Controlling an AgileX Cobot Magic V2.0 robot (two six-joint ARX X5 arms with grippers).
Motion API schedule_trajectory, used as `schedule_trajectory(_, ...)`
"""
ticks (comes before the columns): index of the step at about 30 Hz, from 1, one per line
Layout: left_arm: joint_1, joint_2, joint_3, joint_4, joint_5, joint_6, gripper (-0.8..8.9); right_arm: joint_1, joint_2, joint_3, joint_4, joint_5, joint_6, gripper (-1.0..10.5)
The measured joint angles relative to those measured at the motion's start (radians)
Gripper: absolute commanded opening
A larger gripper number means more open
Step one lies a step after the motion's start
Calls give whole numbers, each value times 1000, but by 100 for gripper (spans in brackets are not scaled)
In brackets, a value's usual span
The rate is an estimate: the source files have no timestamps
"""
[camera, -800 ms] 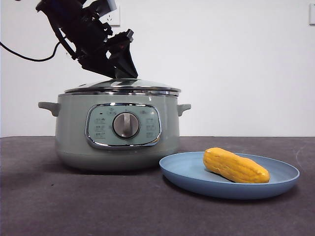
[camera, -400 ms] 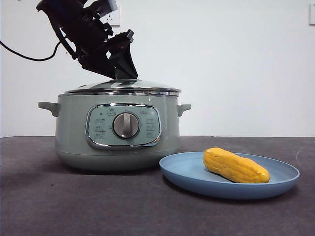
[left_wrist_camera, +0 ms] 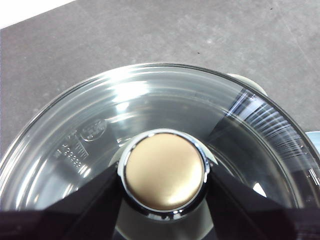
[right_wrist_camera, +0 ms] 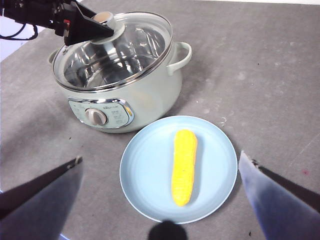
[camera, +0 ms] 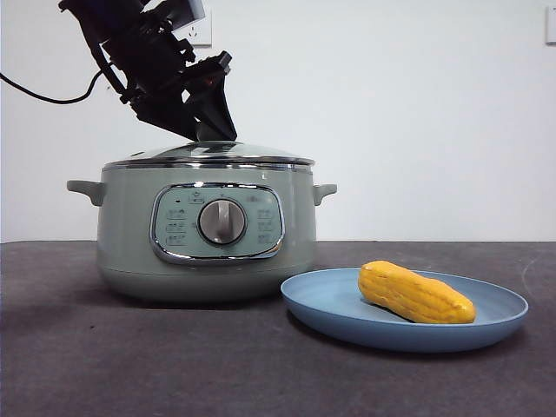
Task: Take the corn out from the steamer,put the corn on the plate,close the lid
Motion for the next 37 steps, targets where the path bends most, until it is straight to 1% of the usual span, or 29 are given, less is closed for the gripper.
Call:
schedule_trajectory(10,0,0,5,-18,-3,4,-8,0,0,0,0,0,0,540)
schedule_trajectory(15,-3,-2,7,-27,-28,7,-8,0,0,0,0,0,0,540)
schedule_trajectory(35,-3,-7,13,-59,-42,19,-8,0,0,0,0,0,-1,540)
schedule_trajectory(37,-3,-7,13,-66,-42,19,5,0,0,0,0,0,-1,540)
